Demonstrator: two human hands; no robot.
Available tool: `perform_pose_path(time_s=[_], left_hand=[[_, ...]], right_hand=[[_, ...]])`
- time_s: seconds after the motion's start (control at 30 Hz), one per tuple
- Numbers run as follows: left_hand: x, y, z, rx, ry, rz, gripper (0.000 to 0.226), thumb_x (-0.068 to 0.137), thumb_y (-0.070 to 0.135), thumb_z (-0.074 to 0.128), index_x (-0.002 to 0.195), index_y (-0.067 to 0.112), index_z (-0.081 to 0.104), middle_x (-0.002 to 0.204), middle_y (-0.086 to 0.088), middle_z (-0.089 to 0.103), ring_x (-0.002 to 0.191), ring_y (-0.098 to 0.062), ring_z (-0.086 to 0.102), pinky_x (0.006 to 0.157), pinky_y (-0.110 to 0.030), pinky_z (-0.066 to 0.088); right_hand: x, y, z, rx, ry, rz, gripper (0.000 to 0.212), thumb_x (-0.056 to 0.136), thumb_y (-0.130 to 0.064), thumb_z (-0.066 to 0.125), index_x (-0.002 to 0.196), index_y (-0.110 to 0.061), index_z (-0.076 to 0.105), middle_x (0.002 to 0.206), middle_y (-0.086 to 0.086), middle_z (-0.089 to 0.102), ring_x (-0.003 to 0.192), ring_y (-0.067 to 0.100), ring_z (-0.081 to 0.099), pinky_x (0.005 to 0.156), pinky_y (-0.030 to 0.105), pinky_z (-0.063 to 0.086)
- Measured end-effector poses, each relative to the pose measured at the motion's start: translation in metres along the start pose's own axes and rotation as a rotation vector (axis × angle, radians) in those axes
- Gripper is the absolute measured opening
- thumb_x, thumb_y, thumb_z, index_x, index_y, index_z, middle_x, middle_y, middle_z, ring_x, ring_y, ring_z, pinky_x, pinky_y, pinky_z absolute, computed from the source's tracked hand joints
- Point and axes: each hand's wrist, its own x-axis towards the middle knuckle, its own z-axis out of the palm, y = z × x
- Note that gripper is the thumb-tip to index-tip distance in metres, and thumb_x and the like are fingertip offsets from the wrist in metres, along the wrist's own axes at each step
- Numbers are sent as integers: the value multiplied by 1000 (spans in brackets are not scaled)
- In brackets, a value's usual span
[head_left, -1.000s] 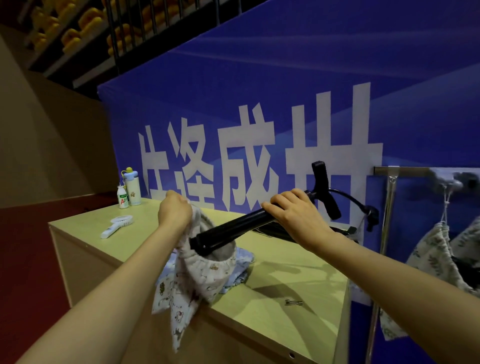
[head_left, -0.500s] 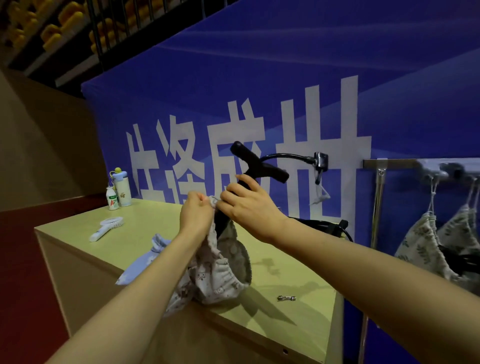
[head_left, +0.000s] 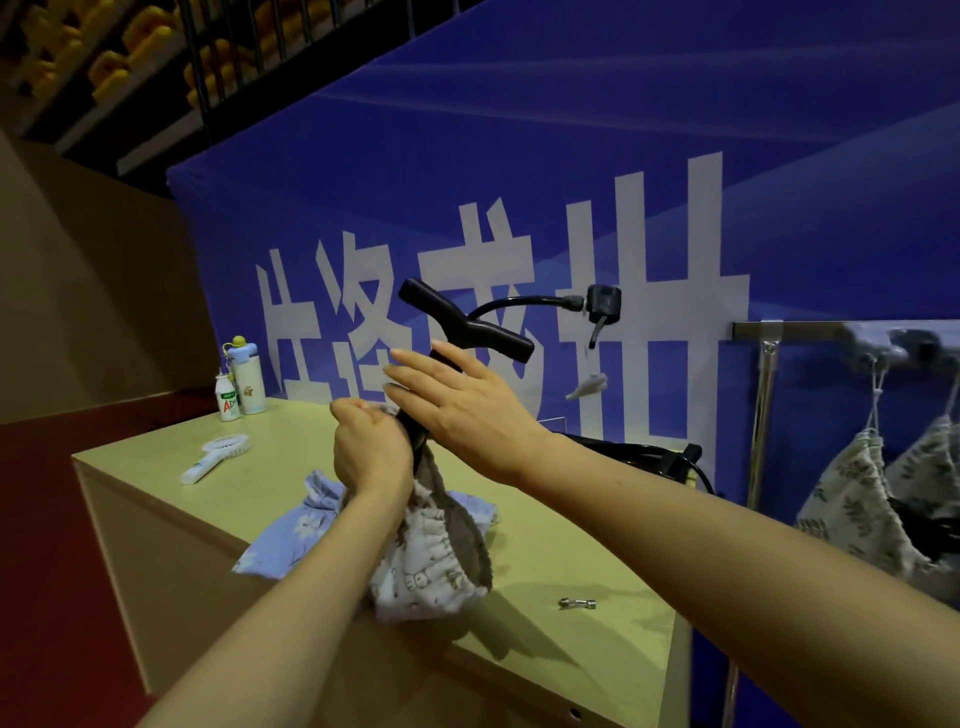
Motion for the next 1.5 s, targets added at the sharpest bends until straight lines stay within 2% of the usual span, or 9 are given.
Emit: perform_pose_path(time_s=[0.17,0.33,0.47,0.63,0.73,0.87,1.07,1.37,1.5], left_hand=[[10,3,-10,-10,71,-125,32,100,13,27,122,-3,43,126,-26,56,113,-41,54,84,-41,42],[12,0,-17,-49,68,-210,34,99,8,26,127,-5,40,132,-26,51,118,-42,51,87,-41,41],[10,1,-15,-91,52,-230,34,98,7,28,126,-4,42,131,-25,52,117,-42,51,92,-42,43],[18,-3,-21,-105,72,-253,34,97,8,28,126,-4,42,132,-25,51,116,-42,52,92,-43,44],[26,-14,-26,-95,88,-318,36,97,6,30,129,-5,40,135,-26,50,120,-42,51,95,-45,44],[32,-29,-30,-115,84,-456,39,96,4,32,132,-9,37,139,-28,45,125,-44,47,100,-46,41],[38,-45,-35,-179,79,-536,40,97,6,33,133,-11,37,140,-28,43,126,-42,47,101,-44,41],[40,-52,-32,-164,38,-540,40,97,2,28,134,-10,35,141,-26,42,127,-40,45,101,-41,40],[36,-54,-30,-192,-20,-547,29,97,2,32,117,-16,44,117,-28,52,96,-36,54,88,-38,40]], right_hand=[[-15,-14,4,276,174,243,28,84,1,47,103,-8,65,107,10,67,98,29,62,78,40,51],[-21,-23,10,672,-553,703,38,87,-46,59,109,-15,59,104,4,65,93,23,61,79,40,53],[-8,-42,12,593,-619,687,45,85,-53,55,94,-10,62,88,7,62,80,27,57,69,36,50],[-2,-37,12,500,-689,606,28,82,-9,54,60,-10,38,59,5,36,59,27,40,50,28,30],[2,-22,11,616,-669,637,23,83,3,48,60,2,46,60,15,38,55,28,32,49,31,29],[11,-11,6,850,-606,597,29,95,-13,50,102,12,64,102,28,65,81,34,58,73,41,49],[14,-7,13,1085,-500,762,26,93,-22,57,99,1,70,83,7,65,76,17,63,81,36,56],[30,-28,14,1827,-224,1168,26,100,-18,45,79,-10,59,77,4,63,64,9,59,64,19,52],[41,-38,15,1745,-132,1247,28,101,-13,41,80,-6,58,74,6,62,44,4,52,50,15,49]])
